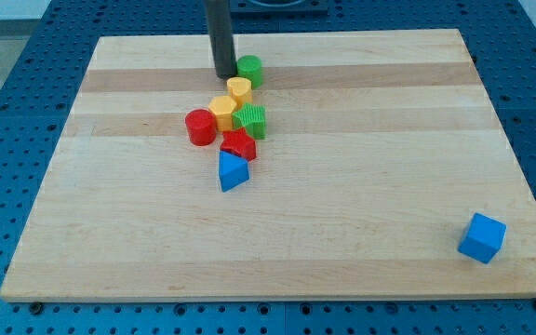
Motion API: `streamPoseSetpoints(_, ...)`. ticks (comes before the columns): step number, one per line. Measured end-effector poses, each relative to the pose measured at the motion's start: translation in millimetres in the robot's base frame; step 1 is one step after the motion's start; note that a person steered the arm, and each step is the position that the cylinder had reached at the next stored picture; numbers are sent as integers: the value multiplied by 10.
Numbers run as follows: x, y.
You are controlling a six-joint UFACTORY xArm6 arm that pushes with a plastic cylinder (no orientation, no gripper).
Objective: Adjust the red and green circles with the heart in a diagonal line above the green star
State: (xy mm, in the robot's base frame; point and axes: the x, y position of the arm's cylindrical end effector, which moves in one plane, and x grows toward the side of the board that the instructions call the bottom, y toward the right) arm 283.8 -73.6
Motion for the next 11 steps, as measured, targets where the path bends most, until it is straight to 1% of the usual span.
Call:
streamPoseSetpoints(2, -88, 341)
streamPoseSetpoints(3, -88, 73)
streamPoseSetpoints(4, 66, -293)
streamPoseSetpoints(5, 539, -145)
streamPoseSetpoints(6, 859, 91)
streamPoseSetpoints(7, 978, 94)
streamPoseSetpoints(8, 1320, 82)
streamPoseSetpoints(9, 1440, -116)
streamPoseSetpoints(10, 1661, -254)
streamPoseSetpoints(11, 1753, -557)
